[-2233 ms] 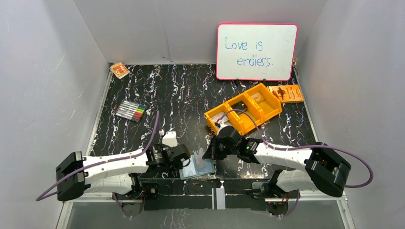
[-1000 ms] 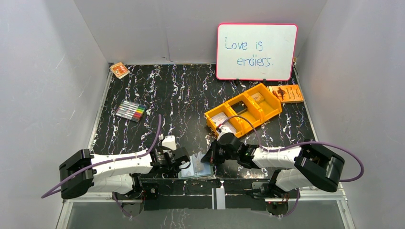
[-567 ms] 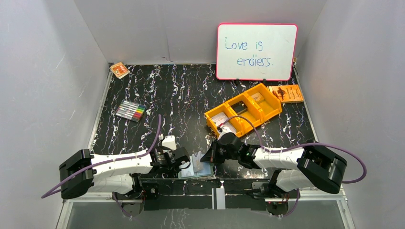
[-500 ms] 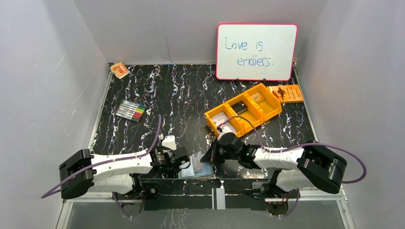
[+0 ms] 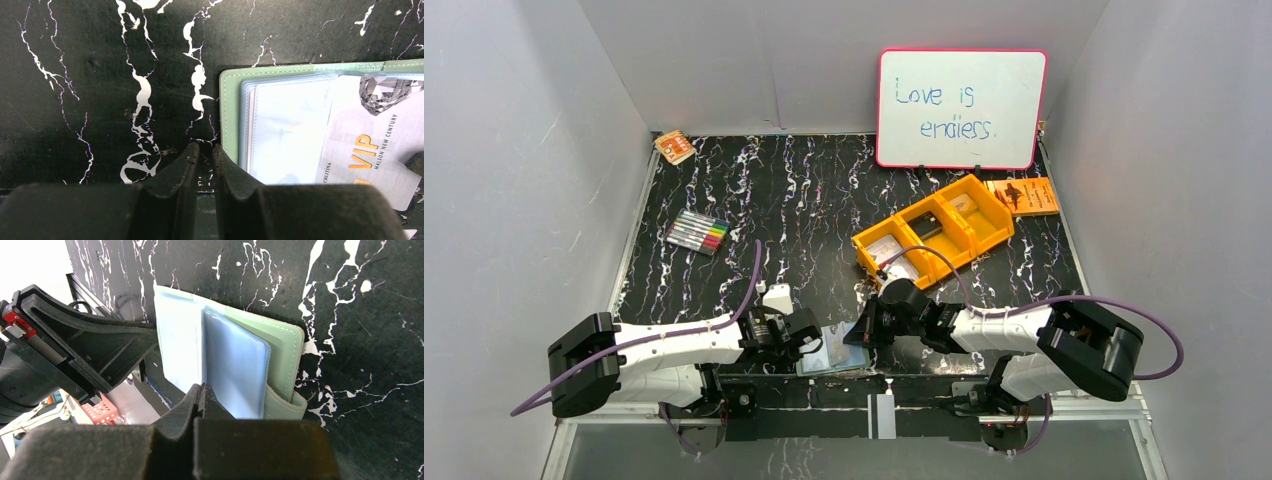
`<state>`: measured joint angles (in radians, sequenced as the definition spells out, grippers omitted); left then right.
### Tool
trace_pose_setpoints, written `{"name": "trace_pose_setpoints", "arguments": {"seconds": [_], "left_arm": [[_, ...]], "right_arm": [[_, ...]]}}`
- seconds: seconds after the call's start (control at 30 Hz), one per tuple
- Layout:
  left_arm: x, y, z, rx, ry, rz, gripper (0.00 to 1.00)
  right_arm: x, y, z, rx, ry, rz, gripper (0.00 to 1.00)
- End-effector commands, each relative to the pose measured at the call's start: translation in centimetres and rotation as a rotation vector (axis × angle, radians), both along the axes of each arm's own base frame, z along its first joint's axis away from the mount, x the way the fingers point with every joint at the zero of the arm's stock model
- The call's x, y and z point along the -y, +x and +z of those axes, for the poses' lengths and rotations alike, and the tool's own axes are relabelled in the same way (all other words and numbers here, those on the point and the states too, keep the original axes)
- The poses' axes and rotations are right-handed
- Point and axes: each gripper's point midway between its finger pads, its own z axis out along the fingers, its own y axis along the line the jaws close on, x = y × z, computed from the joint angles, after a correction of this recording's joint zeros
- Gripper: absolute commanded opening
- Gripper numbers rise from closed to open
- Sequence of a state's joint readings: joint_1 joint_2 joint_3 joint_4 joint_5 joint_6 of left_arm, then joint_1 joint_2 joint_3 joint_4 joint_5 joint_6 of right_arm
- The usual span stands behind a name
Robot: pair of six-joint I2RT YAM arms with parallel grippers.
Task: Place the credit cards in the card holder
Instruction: Insert the credit card into the card holder.
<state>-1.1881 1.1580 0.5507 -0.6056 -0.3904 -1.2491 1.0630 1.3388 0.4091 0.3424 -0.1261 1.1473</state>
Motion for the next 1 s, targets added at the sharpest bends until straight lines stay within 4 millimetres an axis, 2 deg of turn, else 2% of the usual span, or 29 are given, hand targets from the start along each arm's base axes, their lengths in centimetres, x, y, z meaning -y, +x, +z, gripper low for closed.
{"name": "trace_pose_setpoints", "arguments": {"seconds": [0.0,0.97], "left_arm": [[-0.7,-0.1,-0.7,-0.005,0.019,0.01,0.14],[-0.8,-0.4,-1.0,-0.015,0.016,0.015,0.11]], "right_arm": [[-0.6,-0.3,0.3,-0.005,0.016,0.02,0.0],[-1.2,-0.5,1.6,0.022,0.087,0.033,0.0]]}}
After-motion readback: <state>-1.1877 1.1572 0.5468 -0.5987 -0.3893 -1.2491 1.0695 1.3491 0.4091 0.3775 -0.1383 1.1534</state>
